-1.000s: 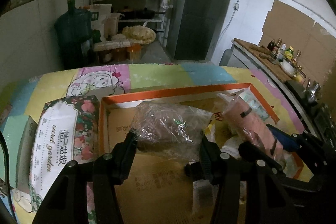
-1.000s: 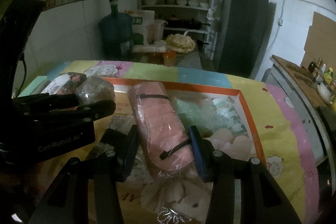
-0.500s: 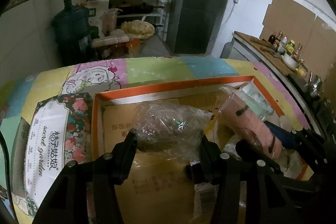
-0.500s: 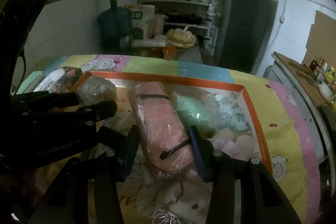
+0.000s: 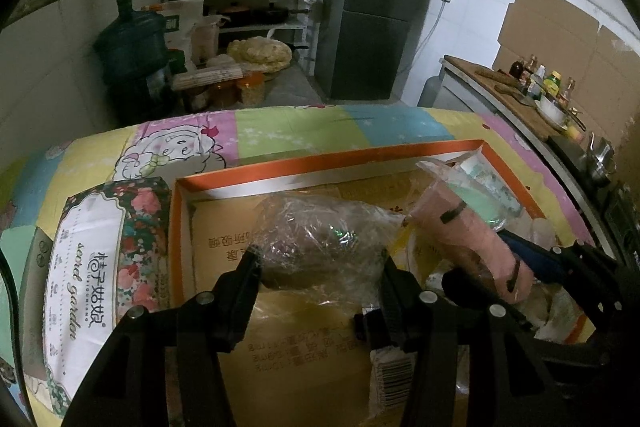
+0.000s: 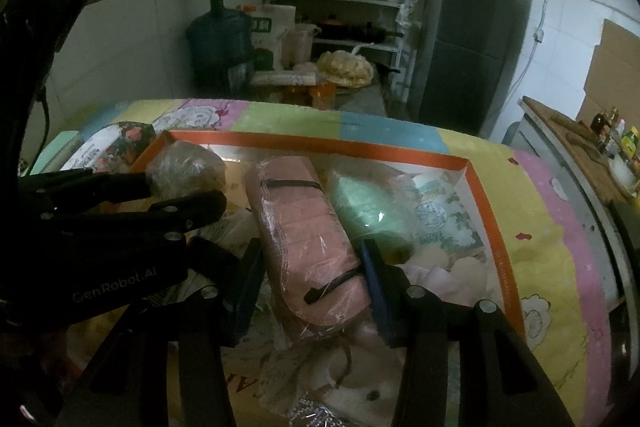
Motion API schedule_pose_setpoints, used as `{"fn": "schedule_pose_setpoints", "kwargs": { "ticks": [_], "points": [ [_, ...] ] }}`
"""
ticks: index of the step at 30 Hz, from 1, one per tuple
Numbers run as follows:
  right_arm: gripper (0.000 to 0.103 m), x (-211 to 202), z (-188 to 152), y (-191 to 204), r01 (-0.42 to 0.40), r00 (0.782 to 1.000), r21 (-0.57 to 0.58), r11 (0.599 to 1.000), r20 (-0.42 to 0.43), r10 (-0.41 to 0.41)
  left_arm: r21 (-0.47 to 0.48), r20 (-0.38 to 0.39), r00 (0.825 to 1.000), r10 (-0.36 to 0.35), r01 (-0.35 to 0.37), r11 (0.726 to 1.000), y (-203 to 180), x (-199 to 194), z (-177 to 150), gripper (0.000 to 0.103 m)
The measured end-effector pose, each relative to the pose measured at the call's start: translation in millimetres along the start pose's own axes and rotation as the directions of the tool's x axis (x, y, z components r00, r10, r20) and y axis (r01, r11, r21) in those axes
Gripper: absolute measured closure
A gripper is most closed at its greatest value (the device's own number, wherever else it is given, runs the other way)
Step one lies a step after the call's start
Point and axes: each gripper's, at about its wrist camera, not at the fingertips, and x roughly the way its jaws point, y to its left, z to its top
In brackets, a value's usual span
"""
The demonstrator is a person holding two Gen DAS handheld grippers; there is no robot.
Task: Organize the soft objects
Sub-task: 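Lower and open the left gripper to drop the clear bag while the right gripper releases the towel pack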
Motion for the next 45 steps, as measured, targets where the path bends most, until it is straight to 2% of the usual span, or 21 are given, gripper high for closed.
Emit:
{"fn": "schedule_pose_setpoints", "kwargs": {
  "ticks": [12, 16, 26, 45],
  "points": [
    [0.051, 0, 0, 1, 0.0, 1.0, 0.004, 1.0, 0.003, 0.0, 0.001, 0.006, 1.0, -0.013, 0.013, 1.0, 2, -2, 1, 0.046],
    [0.051, 0, 0, 0, -0.002, 1.0, 0.004, 1.0, 0.002, 0.002, 0.005, 0.014, 1.0, -0.02, 0.02, 1.0, 2, -5, 0, 0.041],
    [0.039, 0, 2, 6, -0.027, 1.0, 0.019, 0.999, 0.008, 0.026, 0.009, 0.041, 0.998, -0.044, 0.043, 0.999, 1, -16, 1, 0.032],
    [0.034, -16, 4, 4, -0.027, 0.999, 0.067, 0.997, 0.04, 0.024, 0.03, 0.076, 0.995, -0.063, 0.061, 0.998, -4, -36, -1, 0.032]
  ]
}}
